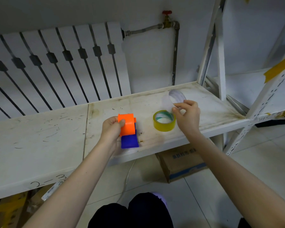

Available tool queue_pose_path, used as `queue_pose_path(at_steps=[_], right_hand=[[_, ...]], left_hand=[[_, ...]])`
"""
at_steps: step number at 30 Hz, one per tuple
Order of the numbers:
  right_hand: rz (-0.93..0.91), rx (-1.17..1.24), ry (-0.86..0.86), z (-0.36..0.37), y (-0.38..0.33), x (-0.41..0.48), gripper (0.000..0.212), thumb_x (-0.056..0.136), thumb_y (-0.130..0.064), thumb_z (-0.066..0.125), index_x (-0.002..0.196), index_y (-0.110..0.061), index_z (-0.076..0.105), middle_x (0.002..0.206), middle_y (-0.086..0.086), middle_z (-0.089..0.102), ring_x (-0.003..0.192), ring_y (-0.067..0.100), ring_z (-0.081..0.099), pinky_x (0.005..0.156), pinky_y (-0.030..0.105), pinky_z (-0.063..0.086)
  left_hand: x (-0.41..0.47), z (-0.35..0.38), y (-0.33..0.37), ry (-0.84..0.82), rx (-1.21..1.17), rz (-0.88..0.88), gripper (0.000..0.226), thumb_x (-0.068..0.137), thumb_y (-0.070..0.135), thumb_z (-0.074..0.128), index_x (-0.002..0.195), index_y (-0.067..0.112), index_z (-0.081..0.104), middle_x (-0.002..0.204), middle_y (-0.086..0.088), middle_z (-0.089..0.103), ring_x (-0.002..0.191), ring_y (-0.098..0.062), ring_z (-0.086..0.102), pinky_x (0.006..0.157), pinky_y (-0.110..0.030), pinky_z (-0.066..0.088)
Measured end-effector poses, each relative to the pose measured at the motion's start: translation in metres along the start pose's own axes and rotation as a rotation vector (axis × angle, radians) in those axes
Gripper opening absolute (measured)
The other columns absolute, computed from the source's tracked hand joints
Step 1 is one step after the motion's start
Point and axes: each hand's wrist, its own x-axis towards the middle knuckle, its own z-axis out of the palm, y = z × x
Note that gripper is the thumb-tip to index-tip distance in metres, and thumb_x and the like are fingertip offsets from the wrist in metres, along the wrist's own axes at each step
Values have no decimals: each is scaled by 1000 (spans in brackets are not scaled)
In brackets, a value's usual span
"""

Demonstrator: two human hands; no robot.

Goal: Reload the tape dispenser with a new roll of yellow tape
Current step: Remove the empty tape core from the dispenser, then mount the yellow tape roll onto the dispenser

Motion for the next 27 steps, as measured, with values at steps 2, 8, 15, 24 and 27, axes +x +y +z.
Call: queue_pose_path(at_steps=[2, 8, 15, 24, 27], right_hand=[[89, -38, 5, -6, 17, 13, 19, 86, -22, 63, 102, -15, 69, 126, 7, 49, 111, 22, 53, 89, 26, 42], [179, -266, 3, -16, 60, 27, 21, 88, -21, 58, 103, -16, 70, 125, 8, 50, 107, 29, 55, 90, 41, 48], [229, -414, -80, -24, 72, 37, 25, 89, -11, 52, 109, -16, 67, 135, 9, 45, 121, 29, 45, 93, 43, 44], [-233, -416, -359, 28, 30, 2, 34, 91, -26, 53, 121, -11, 57, 125, 10, 60, 110, 26, 55, 95, 36, 43], [-258, -650, -491, 39, 31, -4, 44, 92, -36, 49, 130, -15, 49, 134, 9, 54, 122, 27, 48, 111, 44, 27]], left_hand=[[0, 1, 1, -24, -16, 2, 21, 95, 4, 49, 79, 15, 55, 80, 0, 59, 71, -12, 55, 56, -23, 49], [3, 1, 0, -45, -56, 7, 17, 95, 4, 49, 84, 16, 56, 86, 0, 59, 76, -13, 56, 61, -27, 48], [6, -8, -1, -7, -64, -7, 18, 94, 3, 49, 82, 13, 56, 82, -1, 58, 72, -13, 55, 54, -23, 50], [11, -11, -7, 38, -99, -37, 9, 95, 2, 48, 91, 7, 54, 84, 0, 56, 76, -15, 53, 62, -28, 47], [14, -15, -6, 79, -36, -54, 20, 94, 4, 51, 79, 17, 52, 91, -2, 55, 92, -23, 51, 83, -39, 48]])
